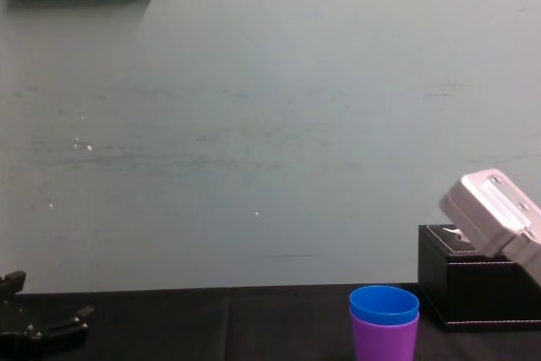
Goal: Stack the three plastic cups sequentially using one hand.
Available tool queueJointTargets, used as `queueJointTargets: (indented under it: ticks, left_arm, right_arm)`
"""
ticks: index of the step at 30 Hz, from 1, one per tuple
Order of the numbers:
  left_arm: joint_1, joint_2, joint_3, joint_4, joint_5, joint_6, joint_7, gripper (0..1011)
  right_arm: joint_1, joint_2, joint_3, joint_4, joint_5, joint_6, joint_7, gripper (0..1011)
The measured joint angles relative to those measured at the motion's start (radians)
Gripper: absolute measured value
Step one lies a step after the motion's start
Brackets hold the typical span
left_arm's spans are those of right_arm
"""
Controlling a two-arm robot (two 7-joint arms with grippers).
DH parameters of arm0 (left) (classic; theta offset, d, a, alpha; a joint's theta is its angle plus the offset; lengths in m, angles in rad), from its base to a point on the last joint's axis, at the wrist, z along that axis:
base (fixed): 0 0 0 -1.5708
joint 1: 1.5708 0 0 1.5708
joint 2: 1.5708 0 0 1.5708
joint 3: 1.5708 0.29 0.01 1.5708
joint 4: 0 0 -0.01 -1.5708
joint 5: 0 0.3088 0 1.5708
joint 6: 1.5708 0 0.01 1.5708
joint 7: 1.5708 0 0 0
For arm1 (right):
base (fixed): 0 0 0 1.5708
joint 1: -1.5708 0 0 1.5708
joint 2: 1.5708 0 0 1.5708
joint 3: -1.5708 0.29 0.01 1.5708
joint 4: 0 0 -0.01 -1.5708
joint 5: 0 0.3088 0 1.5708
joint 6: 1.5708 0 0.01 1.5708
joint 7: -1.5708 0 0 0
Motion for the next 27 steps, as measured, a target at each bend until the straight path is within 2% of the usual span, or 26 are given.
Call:
queueJointTargets:
  ticks: [16,21,27]
  left_arm:
    - [0.0,0.0,0.0,0.0,0.0,0.0,0.0,1000]
    - [0.0,0.0,0.0,0.0,0.0,0.0,0.0,1000]
    - [0.0,0.0,0.0,0.0,0.0,0.0,0.0,1000]
  right_arm:
    - [-0.006,-0.006,0.005,0.001,-0.009,0.001,0.001,998]
    - [-0.006,-0.005,0.005,0.001,-0.009,0.001,0.001,908]
    - [-0.005,-0.005,0.004,0.001,-0.008,0.0,0.001,746]
